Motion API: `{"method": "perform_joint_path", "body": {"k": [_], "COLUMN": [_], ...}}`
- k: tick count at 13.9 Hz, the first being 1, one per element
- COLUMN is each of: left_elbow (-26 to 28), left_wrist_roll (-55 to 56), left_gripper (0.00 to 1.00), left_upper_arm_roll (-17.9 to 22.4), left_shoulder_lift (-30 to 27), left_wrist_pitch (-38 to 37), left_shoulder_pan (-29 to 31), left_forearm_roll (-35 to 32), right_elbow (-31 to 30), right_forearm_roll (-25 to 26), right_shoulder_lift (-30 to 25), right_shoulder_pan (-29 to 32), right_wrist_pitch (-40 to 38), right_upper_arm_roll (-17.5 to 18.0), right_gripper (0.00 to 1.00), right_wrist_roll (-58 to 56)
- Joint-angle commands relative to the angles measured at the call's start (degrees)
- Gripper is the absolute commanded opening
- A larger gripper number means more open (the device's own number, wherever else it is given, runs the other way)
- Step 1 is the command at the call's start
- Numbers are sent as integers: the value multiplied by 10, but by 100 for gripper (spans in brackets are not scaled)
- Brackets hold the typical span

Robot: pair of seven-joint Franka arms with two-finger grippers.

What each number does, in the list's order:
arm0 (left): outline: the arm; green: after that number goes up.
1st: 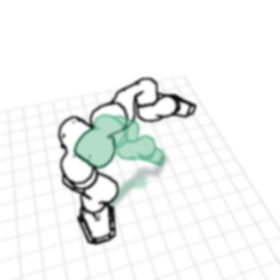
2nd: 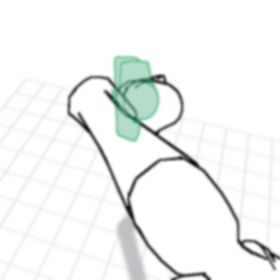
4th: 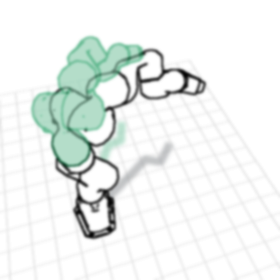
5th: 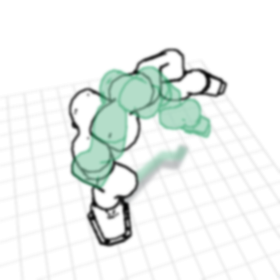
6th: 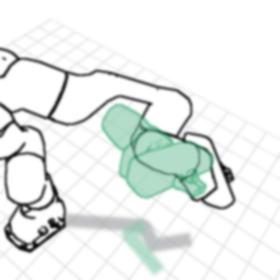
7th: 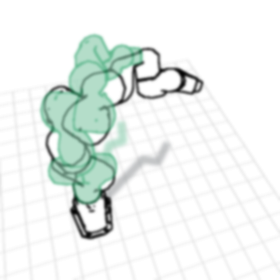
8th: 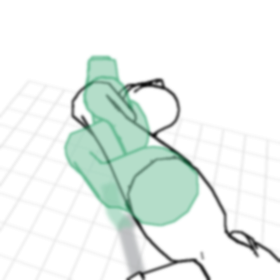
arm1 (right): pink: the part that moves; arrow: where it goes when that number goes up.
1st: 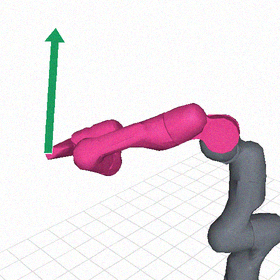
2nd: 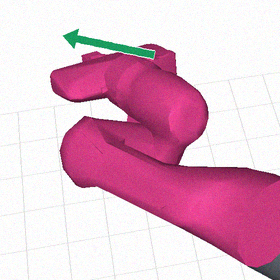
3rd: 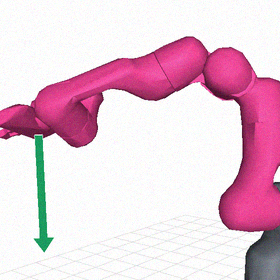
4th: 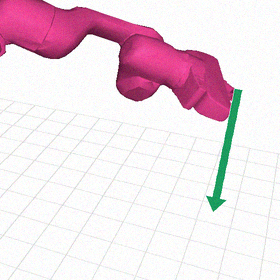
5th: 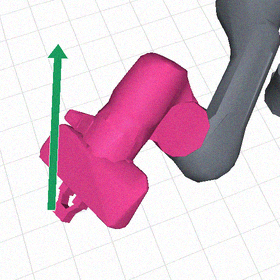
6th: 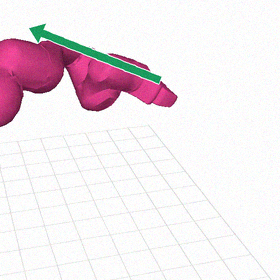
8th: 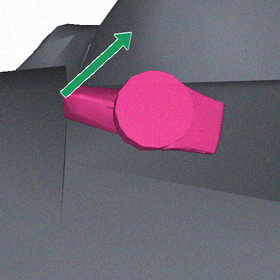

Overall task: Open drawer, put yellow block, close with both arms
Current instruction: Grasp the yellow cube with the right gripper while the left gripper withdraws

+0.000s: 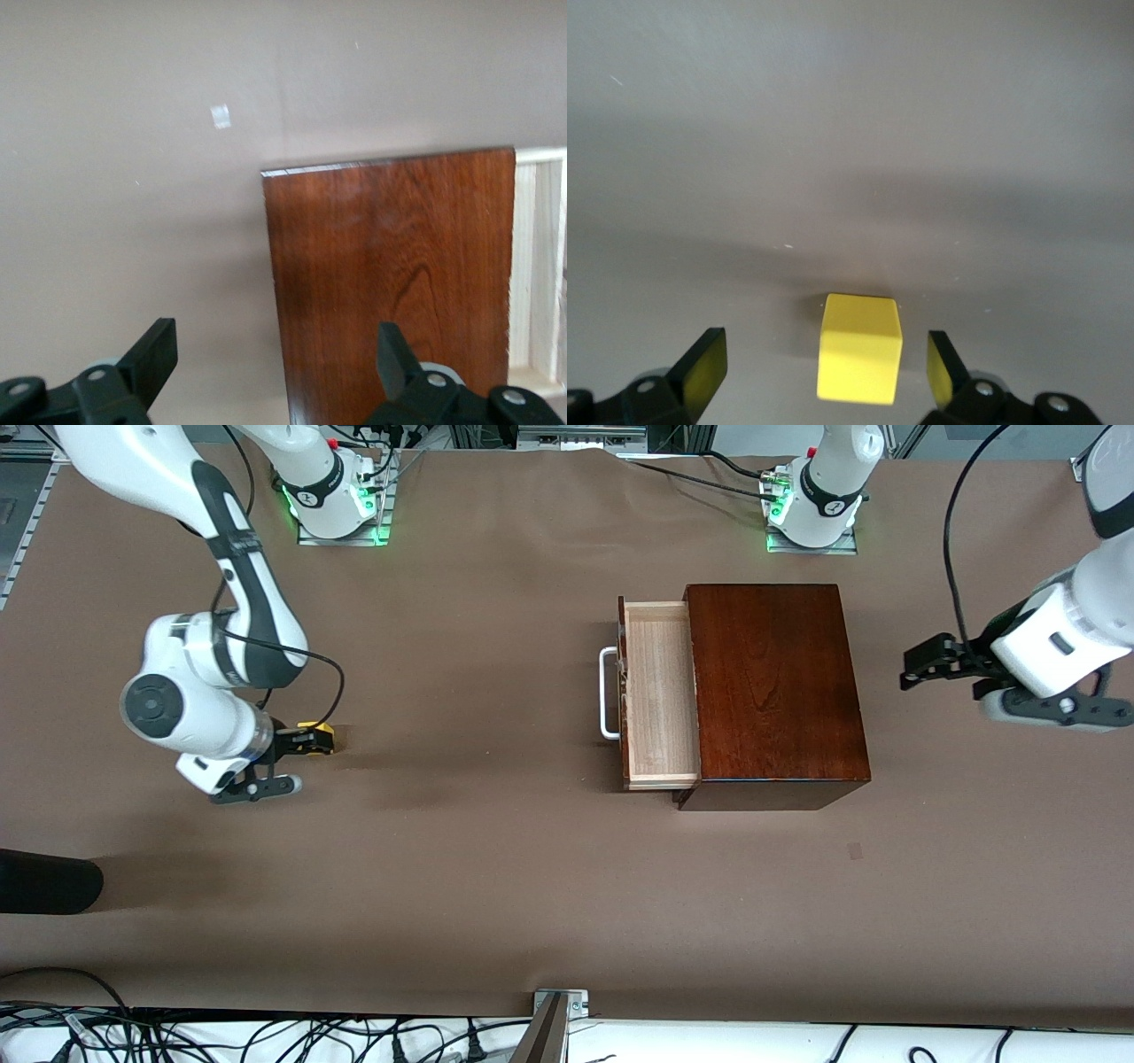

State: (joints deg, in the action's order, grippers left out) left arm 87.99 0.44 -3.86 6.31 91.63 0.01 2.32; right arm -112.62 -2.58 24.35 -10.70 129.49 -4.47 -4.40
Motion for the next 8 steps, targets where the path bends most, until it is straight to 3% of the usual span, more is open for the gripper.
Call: {"method": "perform_joint_path", "body": {"k": [1, 5, 6, 8], "left_elbow": [104, 127, 127, 126], "left_wrist_roll": [23, 28, 28, 28], "left_gripper": [100, 100, 100, 100], "left_upper_arm_roll": [-4, 23, 24, 25], "left_shoulder_lift": [-94, -113, -113, -113], "left_wrist_pitch": [56, 62, 56, 47], "left_shoulder_pan": [10, -1, -1, -2], "left_forearm_roll": [5, 4, 3, -6], "right_elbow": [-94, -144, -143, -132], "right_forearm_roll": [-11, -11, -11, -11], "right_shoulder_lift": [-30, -8, -8, -11], "right_shoulder_pan": [1, 6, 7, 7], "right_wrist_pitch": [72, 175, 175, 172], "right_upper_arm_roll": [-1, -3, -2, -2], "right_gripper": [100, 96, 83, 46], "right_wrist_roll": [5, 6, 6, 1]}}
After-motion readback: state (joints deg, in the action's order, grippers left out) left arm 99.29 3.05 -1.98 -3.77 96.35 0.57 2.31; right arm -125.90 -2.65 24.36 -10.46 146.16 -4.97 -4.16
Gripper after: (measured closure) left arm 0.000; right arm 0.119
